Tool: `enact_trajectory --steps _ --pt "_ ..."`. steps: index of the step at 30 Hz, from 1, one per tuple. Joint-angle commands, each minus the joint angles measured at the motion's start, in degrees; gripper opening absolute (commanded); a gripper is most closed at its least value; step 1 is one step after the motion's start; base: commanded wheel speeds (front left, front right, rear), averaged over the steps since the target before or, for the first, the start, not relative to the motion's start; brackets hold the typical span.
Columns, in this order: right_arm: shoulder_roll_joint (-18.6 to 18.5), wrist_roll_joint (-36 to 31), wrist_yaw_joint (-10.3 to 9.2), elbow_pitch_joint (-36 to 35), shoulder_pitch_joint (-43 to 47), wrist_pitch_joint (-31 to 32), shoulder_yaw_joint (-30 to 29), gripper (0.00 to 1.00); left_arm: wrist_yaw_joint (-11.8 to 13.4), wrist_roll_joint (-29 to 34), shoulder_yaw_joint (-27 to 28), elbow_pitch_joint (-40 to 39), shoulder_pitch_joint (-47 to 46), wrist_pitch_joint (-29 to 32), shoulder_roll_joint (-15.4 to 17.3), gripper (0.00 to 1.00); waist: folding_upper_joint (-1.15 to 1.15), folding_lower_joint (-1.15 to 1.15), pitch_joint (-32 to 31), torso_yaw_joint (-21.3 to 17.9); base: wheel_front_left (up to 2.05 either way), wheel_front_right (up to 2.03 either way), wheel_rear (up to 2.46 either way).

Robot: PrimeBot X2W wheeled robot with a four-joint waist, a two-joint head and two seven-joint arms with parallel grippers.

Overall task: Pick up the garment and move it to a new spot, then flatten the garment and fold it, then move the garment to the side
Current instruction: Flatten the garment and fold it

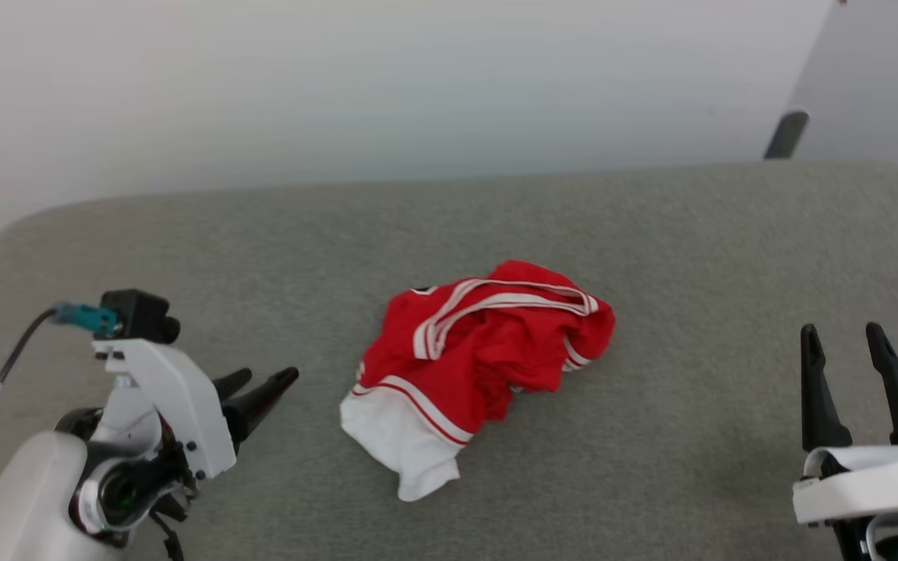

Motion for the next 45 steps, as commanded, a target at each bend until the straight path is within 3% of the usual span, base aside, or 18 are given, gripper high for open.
enact_trajectory --steps 1,10,18,25,26,27,28,35,45 --pt "0.1 0.0 0.0 -0.2 -1.2 -0.3 -0.1 1.0 0.7 -0.2 -0.4 0.7 -1.2 1.3 0.1 1.0 0.0 0.0 2.8 -2.7 0.0 0.0 0.0" --pt "0.4 0.6 0.0 -0.7 -3.4 -0.3 0.0 1.0 3.9 -1.5 -3.9 7.5 -5.3 11.9 -0.2 1.0 0.0 0.0 6.4 -6.4 0.0 0.0 0.0" --pt "1.0 0.8 0.0 -1.3 -4.4 -0.3 -0.3 1.0 4.1 -1.0 -5.5 13.3 -7.8 13.1 -1.8 1.0 0.0 0.0 8.9 -8.0 0.0 0.0 0.0" --pt "1.4 1.1 0.0 -1.5 -5.5 -0.3 -0.3 1.0 2.5 0.3 -7.3 22.2 -9.4 12.6 -3.0 1.0 0.0 0.0 10.5 -8.4 0.0 0.0 0.0" --pt "1.4 1.1 0.0 -1.5 -5.6 -0.3 -0.3 1.0 2.5 -0.3 -7.1 23.3 -9.7 12.8 -3.6 0.89 0.0 0.0 10.6 -8.4 0.0 0.0 0.0" --pt "1.4 1.1 0.0 -1.5 -5.7 -0.3 -0.4 1.0 2.0 -0.5 -7.1 24.0 -10.1 12.8 -4.0 0.28 0.0 0.0 10.7 -8.4 0.0 0.0 0.0" --pt "1.5 1.1 0.0 -1.6 -5.6 -0.3 -0.4 1.0 1.7 -0.9 -7.2 24.8 -10.4 13.0 -4.3 0.0 0.0 0.0 10.8 -8.4 0.0 0.0 0.0" --pt "1.6 0.9 0.0 -1.7 -5.1 -0.3 -1.0 1.0 -0.4 -1.6 -7.3 27.4 -12.5 13.2 -4.8 0.0 0.0 0.0 10.5 -7.6 0.0 0.0 0.0" --pt "1.7 0.7 0.0 -1.6 -4.1 -0.3 -1.4 1.0 -2.5 2.7 -8.0 24.6 -16.7 9.8 0.9 0.0 0.0 0.0 9.0 -6.0 0.0 0.0 0.0"
